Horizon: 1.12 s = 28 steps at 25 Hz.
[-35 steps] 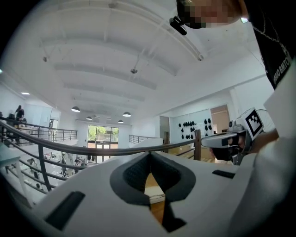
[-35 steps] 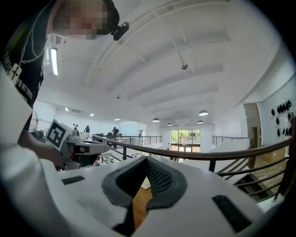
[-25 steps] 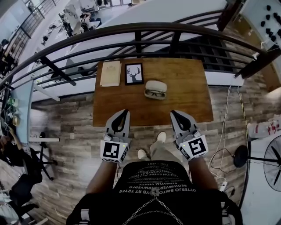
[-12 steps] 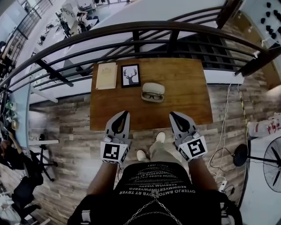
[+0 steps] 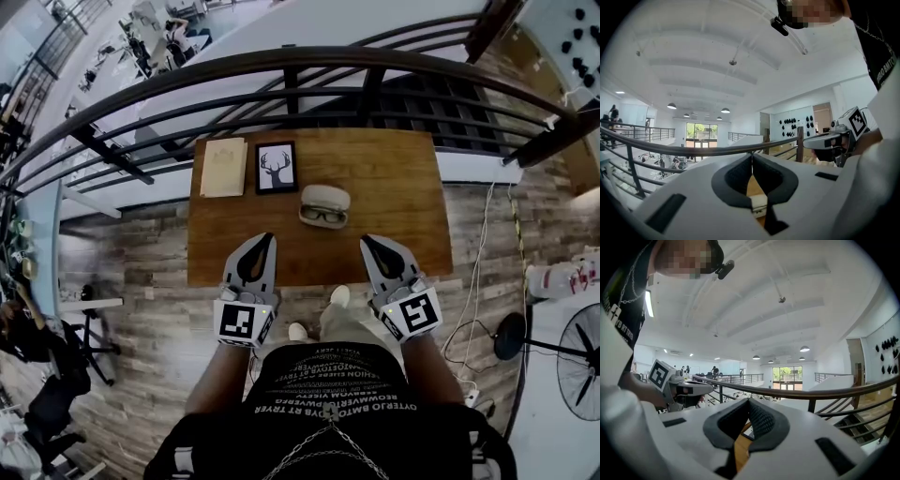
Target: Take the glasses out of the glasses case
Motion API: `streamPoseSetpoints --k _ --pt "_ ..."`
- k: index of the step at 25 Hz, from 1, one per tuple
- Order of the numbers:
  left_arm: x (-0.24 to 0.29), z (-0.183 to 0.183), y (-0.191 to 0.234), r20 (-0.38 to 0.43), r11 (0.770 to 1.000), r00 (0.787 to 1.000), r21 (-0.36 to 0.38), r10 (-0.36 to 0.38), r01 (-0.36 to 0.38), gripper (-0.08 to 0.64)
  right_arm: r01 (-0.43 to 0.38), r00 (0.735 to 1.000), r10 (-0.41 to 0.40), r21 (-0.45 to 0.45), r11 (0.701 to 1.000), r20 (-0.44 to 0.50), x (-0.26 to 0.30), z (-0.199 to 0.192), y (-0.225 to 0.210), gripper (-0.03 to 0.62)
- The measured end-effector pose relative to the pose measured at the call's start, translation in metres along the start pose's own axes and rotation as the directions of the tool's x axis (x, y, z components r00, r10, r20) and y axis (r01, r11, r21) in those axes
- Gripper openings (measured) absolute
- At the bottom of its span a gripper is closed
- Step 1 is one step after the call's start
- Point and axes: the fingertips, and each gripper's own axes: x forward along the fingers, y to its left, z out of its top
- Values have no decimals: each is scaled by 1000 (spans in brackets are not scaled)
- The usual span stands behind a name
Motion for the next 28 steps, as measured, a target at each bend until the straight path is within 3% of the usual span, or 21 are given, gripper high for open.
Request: streamPoseSetpoints --k 17,23,24,26,28 --pt "81 34 5 24 999 999 26 43 -43 29 -47 999 47 -8 999 28 40 23 -74 15" --pt "104 40 -5 37 997 997 31 74 -76 29 -73 994 72 12 997 81 41 30 -102 18" --pt "107 40 -6 37 996 996 30 81 -82 29 -84 992 82 17 996 92 42 31 -105 28" --pt "112 40 -6 39 995 995 26 94 -95 29 -107 989 104 27 994 105 45 32 -111 126" --pt "118 39 -6 36 994 994 20 102 -103 29 -125 987 121 36 991 102 50 29 -118 179"
